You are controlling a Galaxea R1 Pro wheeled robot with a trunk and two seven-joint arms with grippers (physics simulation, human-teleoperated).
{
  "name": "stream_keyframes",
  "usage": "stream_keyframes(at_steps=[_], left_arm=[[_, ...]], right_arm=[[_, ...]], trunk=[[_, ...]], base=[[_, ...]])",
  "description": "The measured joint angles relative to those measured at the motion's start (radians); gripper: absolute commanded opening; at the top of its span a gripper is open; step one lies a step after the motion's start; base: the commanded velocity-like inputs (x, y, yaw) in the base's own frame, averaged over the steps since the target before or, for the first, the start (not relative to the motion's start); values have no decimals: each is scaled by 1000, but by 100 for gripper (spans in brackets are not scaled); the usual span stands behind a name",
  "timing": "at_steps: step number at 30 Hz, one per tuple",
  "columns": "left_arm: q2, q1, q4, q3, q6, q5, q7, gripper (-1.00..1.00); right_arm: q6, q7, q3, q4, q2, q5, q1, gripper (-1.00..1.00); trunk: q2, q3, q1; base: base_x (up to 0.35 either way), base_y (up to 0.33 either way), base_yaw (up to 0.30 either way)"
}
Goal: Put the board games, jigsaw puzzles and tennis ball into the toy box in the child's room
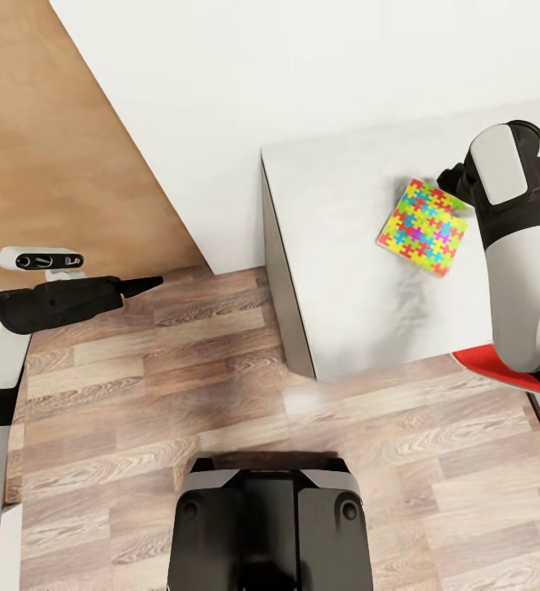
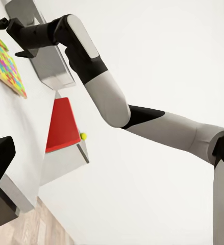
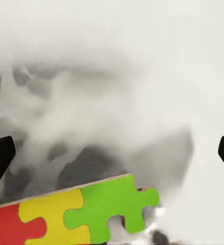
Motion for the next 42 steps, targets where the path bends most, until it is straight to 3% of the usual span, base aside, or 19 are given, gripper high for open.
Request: stream_keyframes(at_steps=[42], left_arm=[[-2, 0, 0, -2, 0, 0, 1, 100]], right_arm=[[1, 0, -1, 0, 1, 0, -1, 100]], trunk=[[0, 0, 0]], base=[[-96, 43, 0]])
